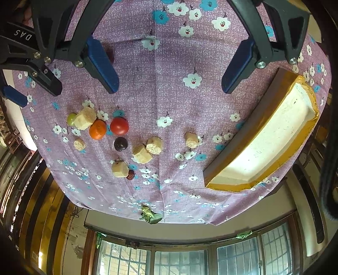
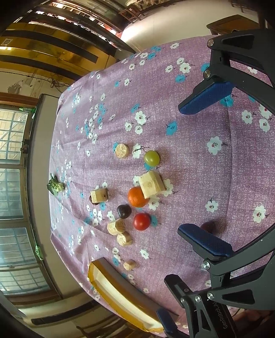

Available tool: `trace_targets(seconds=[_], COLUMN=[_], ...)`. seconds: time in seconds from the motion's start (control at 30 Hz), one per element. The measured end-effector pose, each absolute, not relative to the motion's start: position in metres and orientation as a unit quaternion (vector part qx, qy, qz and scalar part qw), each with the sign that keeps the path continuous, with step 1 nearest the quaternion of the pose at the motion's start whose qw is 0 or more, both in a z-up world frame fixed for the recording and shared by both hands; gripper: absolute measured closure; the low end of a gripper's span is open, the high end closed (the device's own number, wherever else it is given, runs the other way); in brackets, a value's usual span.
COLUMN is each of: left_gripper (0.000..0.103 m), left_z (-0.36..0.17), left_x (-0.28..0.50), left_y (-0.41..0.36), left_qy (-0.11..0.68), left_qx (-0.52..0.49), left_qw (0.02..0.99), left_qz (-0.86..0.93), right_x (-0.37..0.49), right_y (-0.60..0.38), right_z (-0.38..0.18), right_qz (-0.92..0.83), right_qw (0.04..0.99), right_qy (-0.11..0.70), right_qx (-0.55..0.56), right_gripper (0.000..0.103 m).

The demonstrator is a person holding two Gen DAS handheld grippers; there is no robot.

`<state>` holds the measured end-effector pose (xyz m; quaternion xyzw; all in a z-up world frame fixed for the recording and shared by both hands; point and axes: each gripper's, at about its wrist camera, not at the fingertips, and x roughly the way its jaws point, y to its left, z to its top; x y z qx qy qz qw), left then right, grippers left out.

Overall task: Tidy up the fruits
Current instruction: 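Move both tools toward the fruit and food pieces on the table, then grasp the dark cherry with the left tool while the right tool grasps a cream cube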

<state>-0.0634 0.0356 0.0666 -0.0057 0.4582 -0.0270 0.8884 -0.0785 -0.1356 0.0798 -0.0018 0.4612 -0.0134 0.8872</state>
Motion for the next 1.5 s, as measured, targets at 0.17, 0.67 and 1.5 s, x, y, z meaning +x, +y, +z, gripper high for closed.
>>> trace_targets(seconds=[0.17,0.67,1.5], left_gripper=[0.004,0.004,0.049], left_z=[0.064,0.062,0.022], left_x=[-0.062,-0.060,-0.065], left_y=[0.034,0.024,-0.036], left_qy=[0.462,0.466,0.564], left_qx=[-0.005,-0.007,0.056], left_qw=[0.886,0.884,0.808], left_qz=[-0.027,-0.029,-0.163], right_x=[-0.078,-0.083,-0.078], right_y=[-0.138,-0.150,-0.201], right_z=[0.078,0.075,0.061], right_qz=[-0.013,-0.028,-0.043], right_qw=[0.887,0.890,0.881], right_qy=[0.462,0.455,0.471], right_qx=[-0.003,-0.020,0.013], right_gripper=[0.000,0.000,0.000])
